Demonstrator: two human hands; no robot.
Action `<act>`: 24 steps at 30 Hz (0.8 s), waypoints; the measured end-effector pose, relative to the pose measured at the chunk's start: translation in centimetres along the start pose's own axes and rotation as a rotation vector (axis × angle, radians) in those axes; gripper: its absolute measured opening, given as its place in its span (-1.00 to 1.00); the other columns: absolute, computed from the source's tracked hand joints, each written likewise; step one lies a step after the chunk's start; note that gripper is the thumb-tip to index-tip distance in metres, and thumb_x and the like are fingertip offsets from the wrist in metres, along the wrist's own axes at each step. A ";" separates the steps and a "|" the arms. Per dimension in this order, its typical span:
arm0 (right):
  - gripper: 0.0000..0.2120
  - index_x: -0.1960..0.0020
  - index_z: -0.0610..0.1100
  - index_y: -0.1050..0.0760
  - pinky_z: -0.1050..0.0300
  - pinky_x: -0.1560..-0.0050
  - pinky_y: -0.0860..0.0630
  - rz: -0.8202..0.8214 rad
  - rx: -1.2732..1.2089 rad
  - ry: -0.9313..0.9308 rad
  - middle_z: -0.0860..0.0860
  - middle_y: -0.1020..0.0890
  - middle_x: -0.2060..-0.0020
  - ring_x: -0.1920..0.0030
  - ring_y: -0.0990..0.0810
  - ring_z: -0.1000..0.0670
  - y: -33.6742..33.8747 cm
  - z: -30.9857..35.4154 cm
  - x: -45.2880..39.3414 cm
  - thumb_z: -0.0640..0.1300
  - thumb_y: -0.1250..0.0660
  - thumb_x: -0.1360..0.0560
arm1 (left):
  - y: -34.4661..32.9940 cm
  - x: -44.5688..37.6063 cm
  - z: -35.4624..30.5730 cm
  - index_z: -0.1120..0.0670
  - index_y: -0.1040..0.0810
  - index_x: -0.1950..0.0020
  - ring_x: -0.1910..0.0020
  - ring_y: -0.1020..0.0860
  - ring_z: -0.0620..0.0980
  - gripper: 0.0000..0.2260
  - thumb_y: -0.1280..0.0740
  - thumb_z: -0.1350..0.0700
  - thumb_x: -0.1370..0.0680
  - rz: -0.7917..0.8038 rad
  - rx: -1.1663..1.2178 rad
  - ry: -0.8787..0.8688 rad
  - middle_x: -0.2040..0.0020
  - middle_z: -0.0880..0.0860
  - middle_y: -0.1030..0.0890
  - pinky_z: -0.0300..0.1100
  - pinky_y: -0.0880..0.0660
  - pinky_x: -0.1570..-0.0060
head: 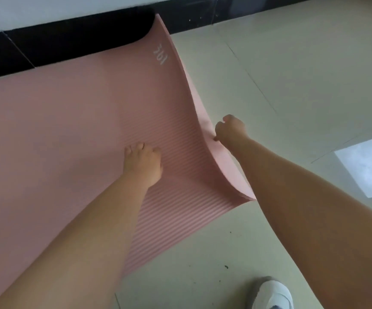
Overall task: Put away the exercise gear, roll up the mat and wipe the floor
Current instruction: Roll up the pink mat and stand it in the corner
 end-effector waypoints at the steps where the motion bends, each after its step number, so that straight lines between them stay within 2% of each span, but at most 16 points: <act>1: -0.59 -0.36 -0.28 -0.31 0.10 -0.09 -0.45 0.035 -0.043 -0.007 -0.21 -0.53 -0.21 -0.22 -0.50 -0.19 -0.6 0.0 0.4 -0.31 -0.15 -0.52 | 0.3 0.3 0.1 0.12 -0.42 -0.31 -0.33 -0.36 0.14 -0.66 -0.15 0.01 -0.60 -0.009 0.056 0.031 -0.30 0.15 -0.45 0.05 -0.29 -0.31; 3: -0.48 -0.40 -0.23 -0.26 0.07 -0.12 -0.46 0.080 -0.086 -0.018 -0.18 -0.50 -0.24 -0.24 -0.49 -0.17 -1.4 -0.6 1.1 -0.20 -0.30 -0.48 | 0.8 0.8 0.3 0.15 -0.42 -0.31 -0.29 -0.38 0.17 -0.67 -0.14 0.02 -0.61 -0.046 0.176 0.066 -0.28 0.17 -0.46 0.00 -0.36 -0.23; 5: -0.36 -0.43 -0.20 -0.23 0.03 -0.21 -0.43 0.113 -0.107 -0.090 -0.14 -0.42 -0.32 -0.30 -0.43 -0.16 -1.7 -1.5 1.6 -0.04 -0.38 -0.45 | 0.6 1.1 0.5 0.13 -0.39 -0.36 -0.31 -0.38 0.17 -0.64 -0.15 0.02 -0.61 -0.042 0.329 0.086 -0.30 0.17 -0.45 -0.01 -0.36 -0.24; 7: -0.23 -0.47 -0.19 -0.17 -0.02 -0.36 -0.34 0.202 -0.117 -0.179 -0.13 -0.31 -0.41 -0.40 -0.33 -0.17 -1.8 -2.7 1.5 0.10 -0.40 -0.42 | 0.1 1.2 1.0 0.15 -0.37 -0.40 -0.35 -0.38 0.17 -0.62 -0.18 0.04 -0.61 -0.019 0.549 0.159 -0.34 0.19 -0.45 -0.04 -0.34 -0.29; 10: -0.16 -0.51 -0.20 -0.07 -0.02 -0.42 -0.26 0.335 -0.074 -0.177 -0.13 -0.22 -0.47 -0.45 -0.25 -0.17 -2.4 -3.2 1.3 0.13 -0.39 -0.42 | -0.1 0.8 2.2 0.15 -0.42 -0.36 -0.33 -0.43 0.13 -0.66 -0.19 0.09 -0.61 -0.066 0.703 0.214 -0.33 0.16 -0.49 -0.12 -0.35 -0.27; 14: -0.25 -0.38 -0.19 -0.24 0.09 -0.11 -0.41 0.214 0.197 -0.010 -0.15 -0.42 -0.29 -0.29 -0.42 -0.18 -3.9 -1.7 1.8 0.13 -0.44 -0.37 | 0.5 1.4 2.7 0.15 -0.52 -0.27 -0.28 -0.48 0.07 -0.73 -0.22 0.14 -0.60 -0.144 0.862 0.248 -0.27 0.10 -0.56 -0.20 -0.37 -0.21; 16: -0.28 -0.33 -0.19 -0.28 0.05 -0.14 -0.41 0.125 0.335 0.096 -0.16 -0.44 -0.25 -0.27 -0.42 -0.18 -5.1 -1.1 2.8 0.16 -0.44 -0.35 | 0.6 1.4 2.5 0.15 -0.57 -0.22 -0.22 -0.52 0.05 -0.75 -0.22 0.16 -0.59 -0.178 0.991 0.312 -0.18 0.07 -0.60 -0.24 -0.39 -0.12; 18: -0.29 -0.33 -0.22 -0.25 0.02 -0.21 -0.38 0.073 0.414 0.195 -0.15 -0.42 -0.25 -0.29 -0.39 -0.17 -6.3 -0.8 4.1 0.16 -0.41 -0.37 | 0.5 0.9 2.0 0.15 -0.58 -0.20 -0.07 -0.57 0.04 -0.75 -0.23 0.18 -0.58 -0.172 1.233 0.377 -0.01 0.02 -0.62 -0.25 -0.43 0.00; 19: -0.29 -0.33 -0.23 -0.24 0.03 -0.22 -0.37 0.058 0.444 0.235 -0.15 -0.41 -0.26 -0.29 -0.37 -0.17 -6.7 -0.7 4.8 0.16 -0.39 -0.39 | 0.4 0.5 1.7 0.15 -0.57 -0.23 -0.05 -0.58 0.02 -0.74 -0.23 0.18 -0.57 -0.142 1.377 0.394 -0.03 0.02 -0.62 -0.22 -0.48 -0.03; 21: -0.28 -0.36 -0.22 -0.20 0.02 -0.23 -0.36 0.052 0.502 0.297 -0.15 -0.37 -0.27 -0.29 -0.35 -0.17 -7.3 -0.7 5.8 0.19 -0.34 -0.41 | 0.1 -0.3 1.2 0.15 -0.47 -0.34 -0.24 -0.51 0.03 -0.67 -0.25 0.15 -0.58 -0.048 1.600 0.425 -0.26 0.07 -0.54 -0.06 -0.45 -0.27; 22: -0.28 -0.37 -0.22 -0.18 0.01 -0.24 -0.35 0.062 0.531 0.321 -0.15 -0.36 -0.27 -0.29 -0.34 -0.17 -7.4 -0.6 6.1 0.21 -0.32 -0.42 | 0.0 -0.5 1.0 0.15 -0.40 -0.40 -0.32 -0.45 0.03 -0.61 -0.27 0.12 -0.57 0.010 1.654 0.430 -0.35 0.07 -0.48 0.00 -0.38 -0.35; 24: -0.33 -0.39 -0.19 -0.19 -0.01 -0.26 -0.32 0.095 0.547 0.373 -0.14 -0.36 -0.26 -0.29 -0.34 -0.17 -7.3 -0.5 6.8 0.19 -0.26 -0.46 | -0.7 -1.2 0.9 0.15 -0.34 -0.44 -0.35 -0.43 0.03 -0.48 -0.34 0.04 -0.51 0.093 1.705 0.411 -0.39 0.06 -0.44 0.03 -0.35 -0.38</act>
Point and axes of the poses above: each hand's wrist, its own x-axis away from the middle knuckle, its own y-axis out of the back of the hand, z = x × y, the point moved 2 cm from there along -x, towards the middle knuckle
